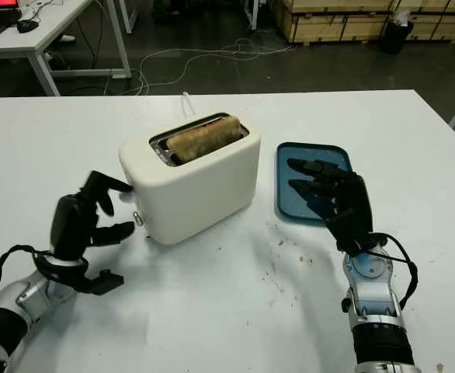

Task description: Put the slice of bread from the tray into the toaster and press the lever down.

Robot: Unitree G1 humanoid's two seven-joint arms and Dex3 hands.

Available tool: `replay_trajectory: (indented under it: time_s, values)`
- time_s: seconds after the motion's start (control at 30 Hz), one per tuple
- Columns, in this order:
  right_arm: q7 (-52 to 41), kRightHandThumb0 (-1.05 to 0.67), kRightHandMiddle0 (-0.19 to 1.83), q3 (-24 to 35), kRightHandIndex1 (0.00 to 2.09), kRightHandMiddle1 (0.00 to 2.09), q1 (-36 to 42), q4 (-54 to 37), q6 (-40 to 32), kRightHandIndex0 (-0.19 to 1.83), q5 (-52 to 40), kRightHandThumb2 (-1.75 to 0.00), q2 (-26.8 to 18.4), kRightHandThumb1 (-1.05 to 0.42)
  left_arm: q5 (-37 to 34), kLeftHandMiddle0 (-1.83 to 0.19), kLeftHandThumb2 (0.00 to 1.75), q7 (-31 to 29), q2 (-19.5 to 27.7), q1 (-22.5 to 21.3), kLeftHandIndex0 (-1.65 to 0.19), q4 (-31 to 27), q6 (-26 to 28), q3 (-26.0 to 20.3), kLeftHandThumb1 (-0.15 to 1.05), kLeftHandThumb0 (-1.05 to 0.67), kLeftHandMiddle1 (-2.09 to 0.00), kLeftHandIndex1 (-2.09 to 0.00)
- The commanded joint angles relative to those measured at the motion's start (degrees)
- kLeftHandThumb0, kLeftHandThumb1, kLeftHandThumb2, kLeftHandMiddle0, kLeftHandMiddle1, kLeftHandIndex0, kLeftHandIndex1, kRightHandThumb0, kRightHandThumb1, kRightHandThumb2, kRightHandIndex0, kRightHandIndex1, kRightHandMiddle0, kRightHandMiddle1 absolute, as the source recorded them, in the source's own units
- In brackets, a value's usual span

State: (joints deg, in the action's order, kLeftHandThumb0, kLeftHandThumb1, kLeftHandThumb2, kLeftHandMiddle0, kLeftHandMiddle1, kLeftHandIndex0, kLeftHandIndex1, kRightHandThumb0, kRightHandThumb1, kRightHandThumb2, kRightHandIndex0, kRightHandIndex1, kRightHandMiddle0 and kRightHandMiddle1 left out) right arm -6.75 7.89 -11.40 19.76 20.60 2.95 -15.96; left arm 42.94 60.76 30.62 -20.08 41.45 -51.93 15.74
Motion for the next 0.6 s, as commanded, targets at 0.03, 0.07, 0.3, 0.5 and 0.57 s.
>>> replay_trajectory:
  time_s: [0.03,0.07,0.3,0.5,0.57]
  values:
    - [0.7,-0.47,0.99,-0.2,0.02,0.0,-0.7,0.3,0.4,1.12,0.0,-0.15,0.1,-0.92,1.0,-0.34,0.71,2.5,1.1,-2.8,-0.2,0.5,-1.6,-2.1,0.92,-0.89,-1.75,-0.68]
    - [0.6,-0.47,0.99,-0.2,0.02,0.0,-0.7,0.4,0.5,1.12,-0.1,-0.15,0.2,-0.92,1.2,-0.31,0.71,2.7,1.3,-3.1,-0.22,0.5,-1.6,-2.6,0.92,-0.89,-1.75,-0.64]
    - [0.6,-0.46,0.98,-0.2,0.02,0.0,-0.6,0.3,0.6,1.11,-0.2,-0.15,0.1,-0.92,3.2,-0.3,0.72,4.1,2.7,-3.4,-0.28,0.0,-2.4,-3.6,0.92,-0.88,-1.75,-0.61]
    - [0.4,-0.45,0.98,-0.2,0.02,0.0,-0.5,0.0,0.3,1.11,-0.3,-0.15,0.0,-0.92,6.4,-0.39,0.79,3.9,4.1,-2.9,-0.22,0.4,-0.5,-2.7,0.92,-0.88,-1.75,-0.72]
    - [0.4,-0.45,0.97,-0.1,0.02,0.0,-0.6,0.2,0.5,1.1,-0.4,-0.15,-0.1,-0.92,7.3,-0.4,0.79,3.5,5.0,-3.0,-0.17,1.2,-1.0,-1.9,0.92,-0.88,-1.75,-0.83]
